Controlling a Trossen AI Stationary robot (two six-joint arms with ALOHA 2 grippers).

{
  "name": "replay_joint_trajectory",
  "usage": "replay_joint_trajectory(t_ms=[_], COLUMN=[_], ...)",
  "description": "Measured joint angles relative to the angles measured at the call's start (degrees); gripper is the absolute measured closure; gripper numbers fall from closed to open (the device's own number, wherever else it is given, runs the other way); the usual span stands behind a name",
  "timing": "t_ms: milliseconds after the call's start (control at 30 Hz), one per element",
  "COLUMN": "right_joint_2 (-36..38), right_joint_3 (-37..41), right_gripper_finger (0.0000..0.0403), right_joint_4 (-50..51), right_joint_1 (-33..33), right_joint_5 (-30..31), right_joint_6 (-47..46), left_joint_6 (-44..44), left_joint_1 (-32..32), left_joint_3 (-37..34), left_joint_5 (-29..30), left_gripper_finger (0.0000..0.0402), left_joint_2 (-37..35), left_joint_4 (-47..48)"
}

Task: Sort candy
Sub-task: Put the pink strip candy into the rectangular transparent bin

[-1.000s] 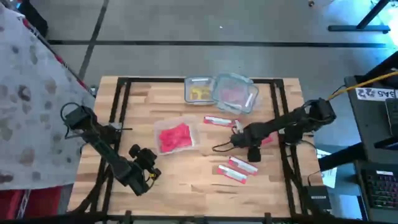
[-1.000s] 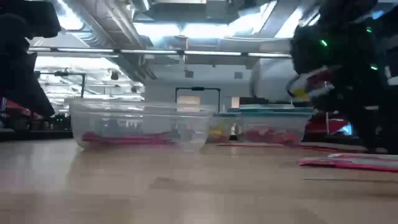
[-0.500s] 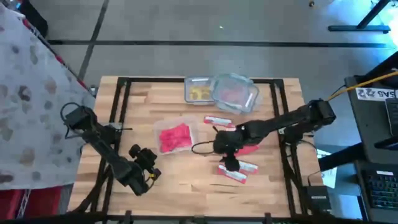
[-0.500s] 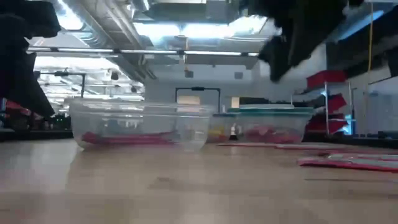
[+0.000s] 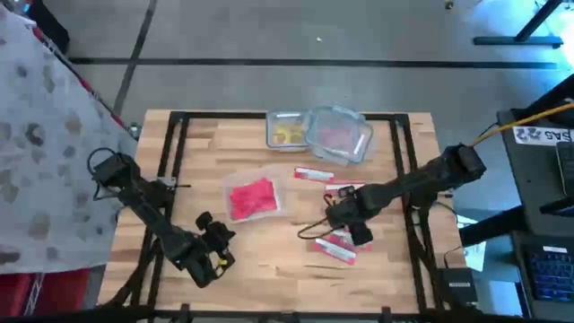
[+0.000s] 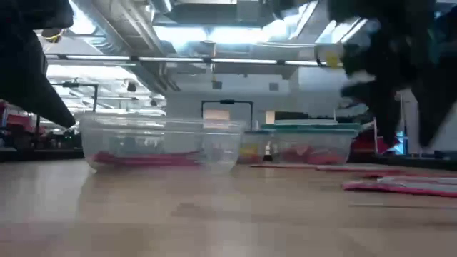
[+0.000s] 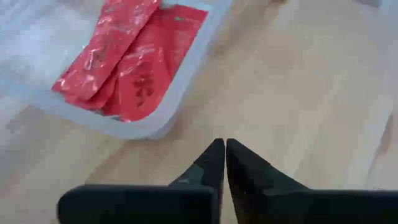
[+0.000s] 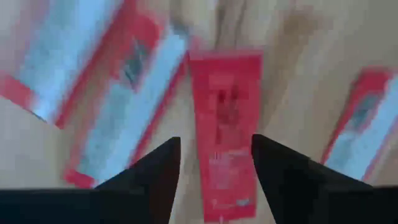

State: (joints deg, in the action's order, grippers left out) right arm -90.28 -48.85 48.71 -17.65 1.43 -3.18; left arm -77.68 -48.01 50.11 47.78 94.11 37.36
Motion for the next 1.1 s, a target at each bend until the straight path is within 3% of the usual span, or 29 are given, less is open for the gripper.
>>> replay_joint_trajectory(t_ms=[167, 300, 400, 567, 667, 900, 1100], right_joint_2=[0.6, 0.6, 0.6, 0.2, 0.0, -0.3, -1.2], right_joint_3=[6.9, 8.1, 8.3, 8.4, 8.3, -0.9, -13.7], right_gripper_finger=[0.0217, 0.0225, 0.0263, 0.0372, 0.0392, 0.0398, 0.0401], right_joint_4=[-8.5, -11.0, -12.8, -18.8, -23.6, -22.6, -24.3], right_joint_1=[0.0, 0.7, 2.3, 5.1, 5.4, 5.3, 5.3], right_joint_5=[0.1, 0.4, -0.8, -1.1, -1.1, 2.6, 10.9], right_joint_6=[-1.2, -2.0, -2.4, -2.7, -4.2, -7.3, -3.6], left_joint_6=[0.0, 0.0, 0.0, 0.0, 0.1, 0.3, 1.9], left_joint_1=[0.1, 0.1, 0.3, 0.4, 0.4, 0.3, 0.2], left_joint_3=[0.0, 0.0, 0.0, 0.0, 0.0, 0.0, 0.3], left_joint_5=[0.1, 0.1, 0.3, 0.5, 0.5, 0.5, -0.2], left_gripper_finger=[0.0402, 0.0402, 0.0402, 0.0402, 0.0402, 0.0402, 0.0402], left_joint_2=[0.0, 0.0, 0.0, 0.0, 0.0, 0.0, 0.0], left_joint_4=[0.0, 0.0, 0.0, -0.1, -0.2, -0.2, 0.2])
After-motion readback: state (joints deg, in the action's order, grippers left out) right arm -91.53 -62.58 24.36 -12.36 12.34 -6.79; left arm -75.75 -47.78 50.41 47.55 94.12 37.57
